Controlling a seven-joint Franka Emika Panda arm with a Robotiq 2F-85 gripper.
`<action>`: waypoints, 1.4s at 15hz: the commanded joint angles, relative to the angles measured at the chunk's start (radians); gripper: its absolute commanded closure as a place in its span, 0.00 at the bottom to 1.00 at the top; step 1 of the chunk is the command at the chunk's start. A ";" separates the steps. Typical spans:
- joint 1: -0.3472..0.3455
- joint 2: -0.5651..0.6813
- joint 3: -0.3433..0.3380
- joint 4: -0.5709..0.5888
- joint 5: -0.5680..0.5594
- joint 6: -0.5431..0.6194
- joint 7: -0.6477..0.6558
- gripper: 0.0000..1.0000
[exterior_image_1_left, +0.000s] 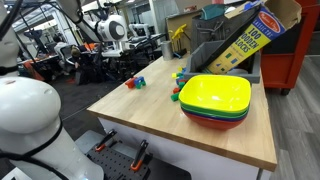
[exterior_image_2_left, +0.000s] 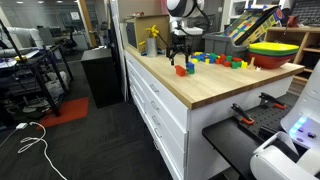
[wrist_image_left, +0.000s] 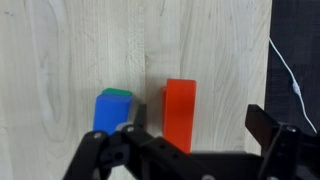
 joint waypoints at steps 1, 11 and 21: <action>0.001 0.011 -0.008 0.014 -0.001 0.003 0.028 0.00; 0.013 0.024 -0.011 0.009 -0.014 0.032 0.084 0.00; 0.016 0.026 -0.017 0.006 -0.045 0.043 0.092 0.00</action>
